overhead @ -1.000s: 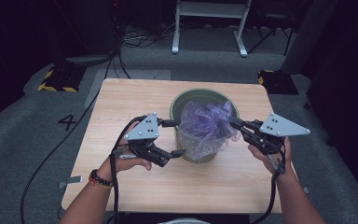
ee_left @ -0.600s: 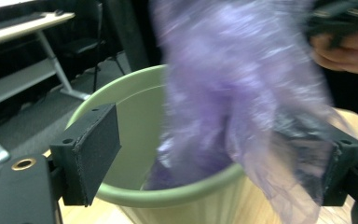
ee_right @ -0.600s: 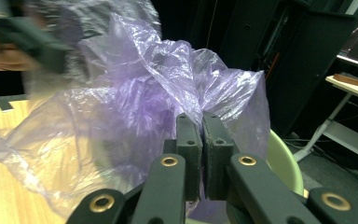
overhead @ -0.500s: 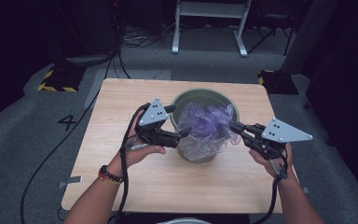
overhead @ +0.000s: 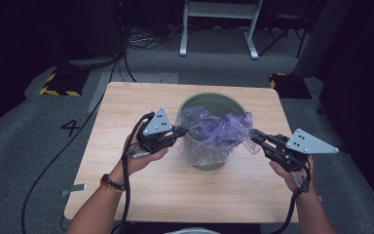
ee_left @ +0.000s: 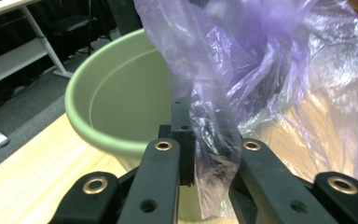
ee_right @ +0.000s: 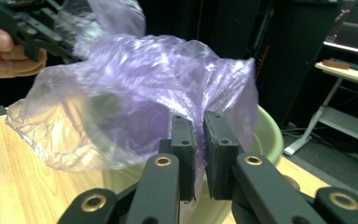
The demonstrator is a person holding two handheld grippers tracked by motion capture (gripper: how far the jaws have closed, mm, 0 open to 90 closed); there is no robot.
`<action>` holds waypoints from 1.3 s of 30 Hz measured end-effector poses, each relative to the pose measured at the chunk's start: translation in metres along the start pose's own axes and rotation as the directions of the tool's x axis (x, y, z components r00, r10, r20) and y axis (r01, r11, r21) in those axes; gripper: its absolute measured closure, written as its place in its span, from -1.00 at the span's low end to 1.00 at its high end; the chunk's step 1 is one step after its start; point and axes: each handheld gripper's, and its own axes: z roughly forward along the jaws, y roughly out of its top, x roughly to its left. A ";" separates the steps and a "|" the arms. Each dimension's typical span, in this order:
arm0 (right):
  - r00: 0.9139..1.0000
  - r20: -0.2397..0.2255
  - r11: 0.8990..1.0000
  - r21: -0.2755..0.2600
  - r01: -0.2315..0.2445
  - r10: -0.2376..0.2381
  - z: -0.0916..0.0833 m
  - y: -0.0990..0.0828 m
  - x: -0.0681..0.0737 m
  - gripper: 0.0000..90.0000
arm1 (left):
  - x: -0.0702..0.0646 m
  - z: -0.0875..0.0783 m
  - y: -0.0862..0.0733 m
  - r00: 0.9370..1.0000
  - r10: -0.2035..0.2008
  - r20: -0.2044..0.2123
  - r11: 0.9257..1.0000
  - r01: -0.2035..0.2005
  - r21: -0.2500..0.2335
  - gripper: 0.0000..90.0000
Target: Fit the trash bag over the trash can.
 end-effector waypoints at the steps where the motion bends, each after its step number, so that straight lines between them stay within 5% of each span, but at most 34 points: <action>1: 1.000 0.006 1.000 0.001 -0.006 0.006 -0.002 -0.002 -0.001 0.87 | 0.001 0.000 -0.003 1.000 -0.006 0.006 1.000 0.006 0.003 0.86; 9: 0.998 0.033 0.999 0.025 -0.046 0.045 -0.008 -0.017 -0.009 0.97 | 0.000 0.008 -0.024 0.998 -0.033 0.052 0.999 0.033 -0.002 0.89; 25: 0.988 0.075 0.983 0.113 -0.143 0.135 -0.012 -0.063 -0.024 0.95 | 0.002 0.018 -0.052 0.997 -0.067 0.024 0.998 0.067 0.011 0.96; 30: 0.986 0.095 0.986 0.084 -0.144 0.136 -0.012 -0.062 -0.022 0.10 | -0.001 0.018 -0.051 0.998 -0.058 0.019 0.998 0.058 0.000 0.97; 33: 0.990 0.103 0.993 0.057 -0.102 0.096 -0.017 -0.056 -0.016 -0.29 | -0.003 0.018 -0.050 0.998 -0.057 0.017 0.998 0.057 -0.002 0.98; 39: 0.996 0.086 1.000 0.025 0.011 -0.013 -0.030 -0.048 -0.005 -0.51 | -0.002 0.018 -0.050 0.998 -0.061 -0.007 0.998 0.061 0.008 0.98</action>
